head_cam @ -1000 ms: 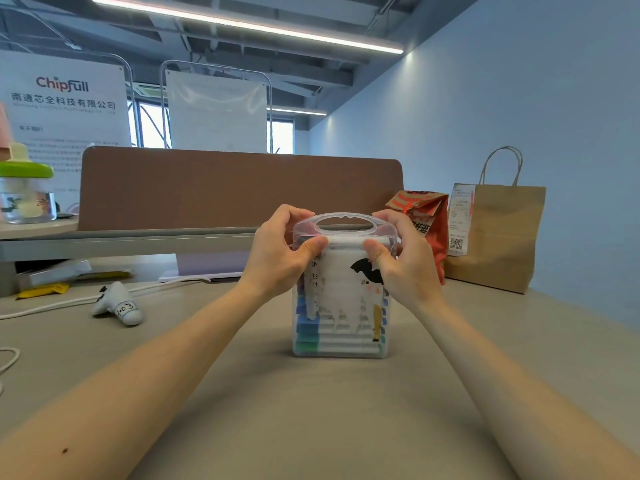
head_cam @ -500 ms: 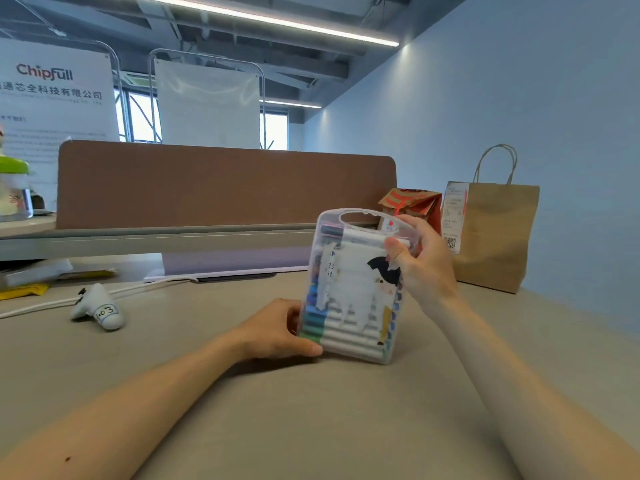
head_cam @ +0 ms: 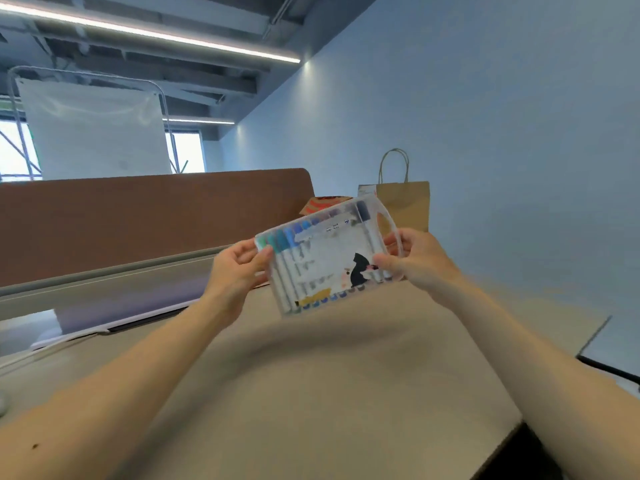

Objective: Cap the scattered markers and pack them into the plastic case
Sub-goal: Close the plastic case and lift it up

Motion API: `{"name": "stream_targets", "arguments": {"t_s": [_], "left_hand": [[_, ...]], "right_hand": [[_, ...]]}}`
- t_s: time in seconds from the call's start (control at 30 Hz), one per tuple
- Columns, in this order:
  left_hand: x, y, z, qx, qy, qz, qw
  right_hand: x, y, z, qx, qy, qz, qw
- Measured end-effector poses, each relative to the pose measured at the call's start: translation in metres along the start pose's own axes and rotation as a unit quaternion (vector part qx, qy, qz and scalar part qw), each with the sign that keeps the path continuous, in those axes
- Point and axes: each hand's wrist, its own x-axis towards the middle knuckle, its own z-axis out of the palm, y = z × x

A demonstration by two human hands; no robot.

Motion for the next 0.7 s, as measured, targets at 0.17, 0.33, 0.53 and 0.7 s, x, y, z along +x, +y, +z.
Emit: {"name": "stream_targets", "arguments": {"t_s": [0.17, 0.33, 0.53, 0.7], "left_hand": [[0.033, 0.006, 0.092, -0.031, -0.069, 0.013, 0.997], [0.05, -0.012, 0.184, 0.002, -0.272, -0.02, 0.962], [0.043, -0.028, 0.303, 0.007, -0.353, -0.039, 0.935], [0.005, -0.038, 0.401, 0.001, -0.399, -0.043, 0.916]], "right_hand": [[0.0, 0.024, -0.071, 0.037, 0.131, 0.039, 0.99], [-0.012, 0.054, -0.147, 0.014, 0.23, 0.071, 0.97], [-0.066, 0.087, -0.235, -0.025, 0.313, 0.108, 0.943], [-0.131, 0.094, -0.311, -0.061, 0.364, 0.152, 0.917]]}}
